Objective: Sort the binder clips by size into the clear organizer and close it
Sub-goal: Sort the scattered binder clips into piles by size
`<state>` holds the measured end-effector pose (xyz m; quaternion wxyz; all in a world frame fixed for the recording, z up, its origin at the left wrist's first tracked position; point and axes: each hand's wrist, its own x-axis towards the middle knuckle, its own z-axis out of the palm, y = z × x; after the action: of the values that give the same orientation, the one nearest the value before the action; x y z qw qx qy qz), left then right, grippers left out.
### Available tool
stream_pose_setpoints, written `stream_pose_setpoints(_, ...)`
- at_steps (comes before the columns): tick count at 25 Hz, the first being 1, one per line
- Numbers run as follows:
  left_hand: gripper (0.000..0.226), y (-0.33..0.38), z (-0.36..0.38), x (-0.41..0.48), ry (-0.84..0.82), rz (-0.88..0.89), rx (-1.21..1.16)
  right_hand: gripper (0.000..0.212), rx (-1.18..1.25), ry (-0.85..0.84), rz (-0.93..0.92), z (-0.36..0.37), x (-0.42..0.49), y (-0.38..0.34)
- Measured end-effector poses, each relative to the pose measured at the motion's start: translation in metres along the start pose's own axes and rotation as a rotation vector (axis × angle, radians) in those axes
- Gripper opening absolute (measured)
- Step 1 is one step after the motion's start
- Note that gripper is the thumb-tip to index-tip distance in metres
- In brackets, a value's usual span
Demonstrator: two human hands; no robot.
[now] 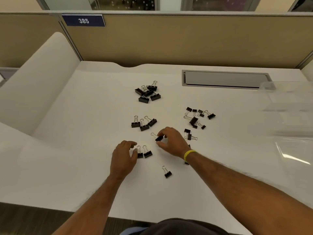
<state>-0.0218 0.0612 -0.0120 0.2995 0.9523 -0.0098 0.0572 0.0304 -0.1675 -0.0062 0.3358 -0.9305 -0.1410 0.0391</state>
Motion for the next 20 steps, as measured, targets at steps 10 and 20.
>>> stream_pose_setpoints(10, 0.019, -0.026, -0.007, -0.005, -0.128, 0.073, -0.076, 0.034, -0.095, -0.063, 0.072, 0.025, -0.023, -0.031)
stream_pose_setpoints(20, 0.019, -0.031, -0.009, 0.006, -0.140, 0.133, -0.106, 0.032, -0.054, 0.017, 0.176, 0.019, -0.037, -0.026)
